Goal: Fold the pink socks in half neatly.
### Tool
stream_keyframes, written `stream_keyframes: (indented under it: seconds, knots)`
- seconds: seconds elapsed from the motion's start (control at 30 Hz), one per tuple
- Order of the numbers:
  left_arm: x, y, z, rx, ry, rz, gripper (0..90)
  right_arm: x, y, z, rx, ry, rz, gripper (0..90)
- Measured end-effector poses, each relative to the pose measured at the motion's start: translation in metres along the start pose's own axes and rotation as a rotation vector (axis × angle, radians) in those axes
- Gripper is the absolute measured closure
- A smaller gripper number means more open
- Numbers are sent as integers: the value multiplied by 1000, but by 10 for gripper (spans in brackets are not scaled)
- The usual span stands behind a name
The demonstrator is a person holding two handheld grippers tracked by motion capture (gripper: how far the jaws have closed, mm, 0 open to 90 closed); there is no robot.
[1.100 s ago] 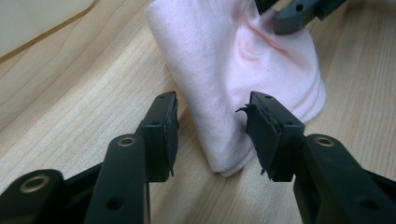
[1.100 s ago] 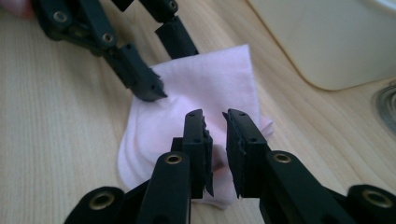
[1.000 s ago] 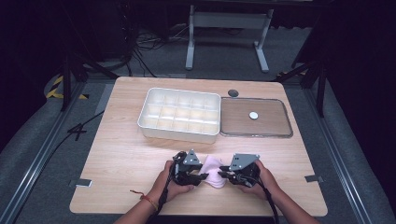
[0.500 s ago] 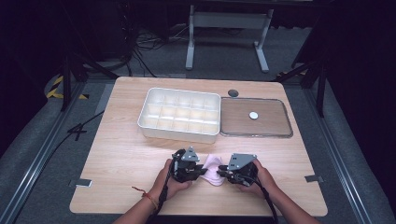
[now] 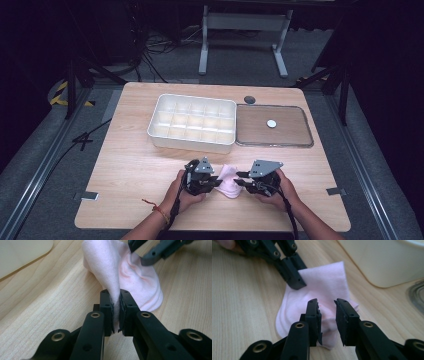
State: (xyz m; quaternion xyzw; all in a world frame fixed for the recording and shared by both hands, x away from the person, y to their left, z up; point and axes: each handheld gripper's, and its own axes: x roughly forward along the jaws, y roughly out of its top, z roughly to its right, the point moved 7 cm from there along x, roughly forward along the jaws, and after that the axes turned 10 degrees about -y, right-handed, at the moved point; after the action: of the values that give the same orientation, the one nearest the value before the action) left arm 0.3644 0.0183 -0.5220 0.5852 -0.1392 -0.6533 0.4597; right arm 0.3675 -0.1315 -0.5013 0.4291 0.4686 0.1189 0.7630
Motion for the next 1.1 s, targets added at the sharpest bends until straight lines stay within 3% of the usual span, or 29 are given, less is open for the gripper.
stream_keyframes:
  seconds: [0.1,0.23,0.43,0.53,0.73,1.1]
  knots:
    - [0,1,1,10,4,0,825,2,0,3,12,-16,0,768]
    - [-1,3,2,20,7,8,825,14,-6,-4,-25,-4,-42,795]
    - [-3,7,5,26,5,30,824,18,-6,-7,-49,-24,-49,803]
    - [-3,8,6,29,9,23,823,17,-5,-6,-39,-19,-50,808]
    - [0,6,4,20,12,13,823,14,9,-2,-5,-47,34,872]
    - [-1,6,4,31,33,12,818,41,7,-9,-1,-67,6,894]
